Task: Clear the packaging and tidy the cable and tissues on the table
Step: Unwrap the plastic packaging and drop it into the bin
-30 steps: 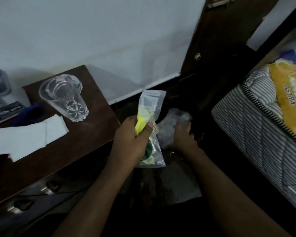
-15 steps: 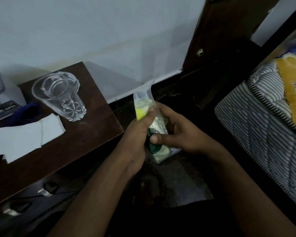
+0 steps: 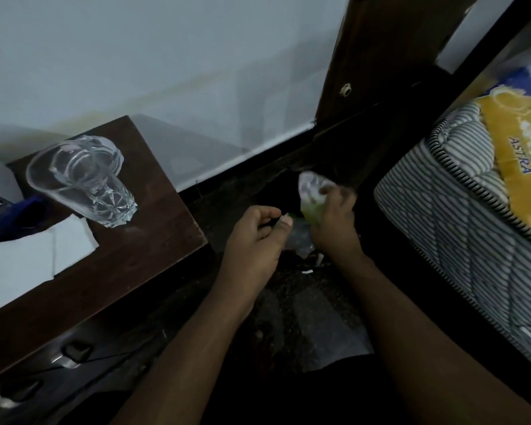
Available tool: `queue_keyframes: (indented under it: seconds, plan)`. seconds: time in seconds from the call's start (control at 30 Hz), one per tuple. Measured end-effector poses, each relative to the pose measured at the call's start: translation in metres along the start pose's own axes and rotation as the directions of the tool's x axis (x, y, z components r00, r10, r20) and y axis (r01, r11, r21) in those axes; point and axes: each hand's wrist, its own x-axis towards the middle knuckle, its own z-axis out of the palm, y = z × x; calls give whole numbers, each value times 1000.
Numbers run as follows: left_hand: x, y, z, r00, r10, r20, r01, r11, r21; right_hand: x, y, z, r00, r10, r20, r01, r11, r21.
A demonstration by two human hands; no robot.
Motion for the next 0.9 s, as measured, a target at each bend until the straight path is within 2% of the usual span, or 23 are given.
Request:
queue_keyframes:
  seconds: [0.03, 0.07, 0.1, 0.13, 0.23, 0.3, 0.43, 0.6, 0.9]
  plan:
    - [0, -2, 1, 1000, 3, 3, -3, 1000, 6, -1, 6, 9, 967, 115, 227, -88, 989, -122]
    - [-1, -4, 1, 1000, 1, 10, -1, 1000, 9, -2, 12, 17, 894, 204, 399, -107, 962, -253]
    - [-1, -5, 1, 1000, 0, 12, -1, 1000, 12, -2, 15, 22, 834, 251, 491, -80, 936, -343]
    - [-1, -5, 0, 1000, 1, 5, -1, 1000, 15, -1, 15, 24, 824, 250, 508, -47, 924, -378]
    - [0, -4, -5, 1000, 8, -30, -7, 999, 33, 7, 0, 18, 950, 60, 306, 34, 955, -294]
    - [0, -2, -10, 999, 15, -43, -14, 999, 40, 6, -16, 11, 975, -52, 214, 97, 974, -206]
    - [-4, 1, -25, 994, 55, -91, -48, 996, 75, -8, -45, 4, 944, -197, 265, 247, 954, -169]
    - [-16, 7, -62, 968, 119, -221, -91, 987, 133, -38, -101, -6, 920, -375, 115, 371, 927, 50]
    - [-70, -4, -146, 900, 140, -413, -73, 982, 172, -115, -189, -3, 800, -583, 143, 576, 812, 93]
